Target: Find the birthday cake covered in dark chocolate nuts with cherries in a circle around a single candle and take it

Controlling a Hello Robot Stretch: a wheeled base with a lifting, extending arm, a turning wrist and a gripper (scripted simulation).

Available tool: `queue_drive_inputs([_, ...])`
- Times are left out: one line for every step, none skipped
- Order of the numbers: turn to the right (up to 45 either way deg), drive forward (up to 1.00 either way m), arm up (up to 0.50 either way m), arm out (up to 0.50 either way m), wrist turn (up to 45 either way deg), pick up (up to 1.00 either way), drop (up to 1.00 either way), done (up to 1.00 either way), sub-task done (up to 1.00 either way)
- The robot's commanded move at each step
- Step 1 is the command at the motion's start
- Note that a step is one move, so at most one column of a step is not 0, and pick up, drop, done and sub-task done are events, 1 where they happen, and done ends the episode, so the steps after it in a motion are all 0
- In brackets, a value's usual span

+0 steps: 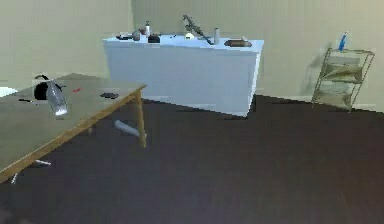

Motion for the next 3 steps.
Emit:
queue_drive_inputs([0.0,1.00,0.00,0.00,0.0,0.00,0.00,0.00,0.00])
queue_drive_inputs([0.0,1.00,0.00,0.00,0.0,0.00,0.00,0.00,0.00])
queue_drive_inputs([-45.0,0.00,0.00,0.00,0.0,0.00,0.00,0.00,0.00])
